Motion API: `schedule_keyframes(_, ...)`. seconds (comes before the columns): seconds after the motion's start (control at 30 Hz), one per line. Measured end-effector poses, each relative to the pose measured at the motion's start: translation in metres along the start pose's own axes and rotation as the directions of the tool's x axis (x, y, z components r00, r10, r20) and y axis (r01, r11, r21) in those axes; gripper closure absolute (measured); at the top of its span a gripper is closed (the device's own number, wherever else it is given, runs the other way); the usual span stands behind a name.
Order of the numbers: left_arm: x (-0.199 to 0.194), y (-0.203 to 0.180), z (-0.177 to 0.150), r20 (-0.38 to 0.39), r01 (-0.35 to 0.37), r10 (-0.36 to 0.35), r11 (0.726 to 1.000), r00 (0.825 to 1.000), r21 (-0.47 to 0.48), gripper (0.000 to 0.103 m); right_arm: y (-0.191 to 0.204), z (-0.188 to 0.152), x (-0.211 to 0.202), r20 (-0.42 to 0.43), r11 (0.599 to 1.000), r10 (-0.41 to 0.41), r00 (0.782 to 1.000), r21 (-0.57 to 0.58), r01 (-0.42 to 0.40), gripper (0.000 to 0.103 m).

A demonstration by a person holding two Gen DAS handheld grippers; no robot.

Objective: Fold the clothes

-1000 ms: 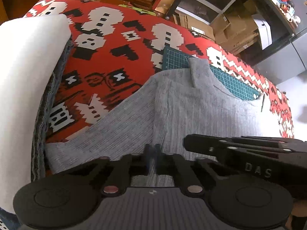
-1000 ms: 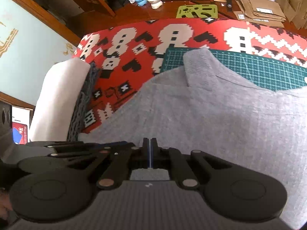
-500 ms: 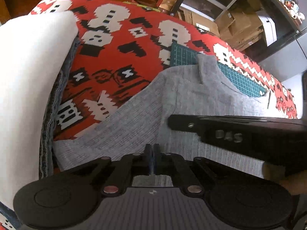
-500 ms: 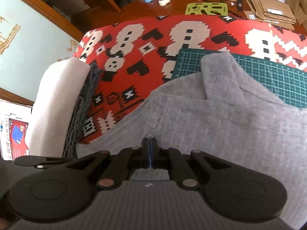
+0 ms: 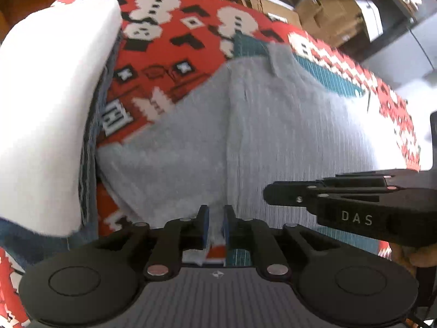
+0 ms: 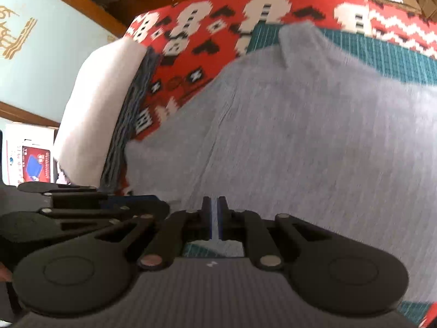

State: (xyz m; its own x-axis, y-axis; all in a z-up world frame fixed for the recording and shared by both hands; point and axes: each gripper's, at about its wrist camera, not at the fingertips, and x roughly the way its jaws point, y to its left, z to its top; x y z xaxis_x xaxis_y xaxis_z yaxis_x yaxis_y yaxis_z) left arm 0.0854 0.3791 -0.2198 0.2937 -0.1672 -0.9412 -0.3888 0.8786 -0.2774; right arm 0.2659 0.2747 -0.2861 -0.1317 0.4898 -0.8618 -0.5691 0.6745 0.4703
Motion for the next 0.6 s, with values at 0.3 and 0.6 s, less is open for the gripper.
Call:
schedule_keyframes(0.3,0.008,-0.004,-0.010,0.003,-0.009,0.009,1.000,1.000,-0.003,0.093,0.009,-0.010,0.007,-0.004,1.000,0.014,1.000,-0.010,-0.014,0.097)
schedule_keyframes(0.6,0.012,0.003,-0.017,0.013,-0.079,0.079,0.997,0.997,0.021,0.103,0.021,-0.012,0.024,-0.026,0.999,0.019,0.999,-0.036,-0.020,0.098)
